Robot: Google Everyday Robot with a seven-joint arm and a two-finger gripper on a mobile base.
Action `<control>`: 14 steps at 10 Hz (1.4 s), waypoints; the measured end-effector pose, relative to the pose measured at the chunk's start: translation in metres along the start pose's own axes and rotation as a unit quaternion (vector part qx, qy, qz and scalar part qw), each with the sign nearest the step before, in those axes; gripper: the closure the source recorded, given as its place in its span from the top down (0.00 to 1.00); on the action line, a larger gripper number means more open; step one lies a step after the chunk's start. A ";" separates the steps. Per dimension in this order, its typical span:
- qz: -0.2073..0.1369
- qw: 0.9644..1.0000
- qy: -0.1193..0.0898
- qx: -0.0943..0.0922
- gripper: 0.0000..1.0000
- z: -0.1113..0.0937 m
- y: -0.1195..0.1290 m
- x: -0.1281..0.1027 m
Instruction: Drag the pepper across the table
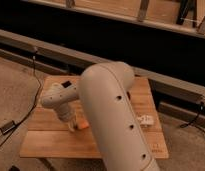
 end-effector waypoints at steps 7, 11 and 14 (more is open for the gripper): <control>-0.004 1.000 0.002 0.005 0.06 -0.014 0.006 0.011; -0.011 1.000 0.003 0.011 0.06 -0.021 0.008 0.017; -0.030 0.999 0.004 0.016 0.06 -0.024 0.015 0.024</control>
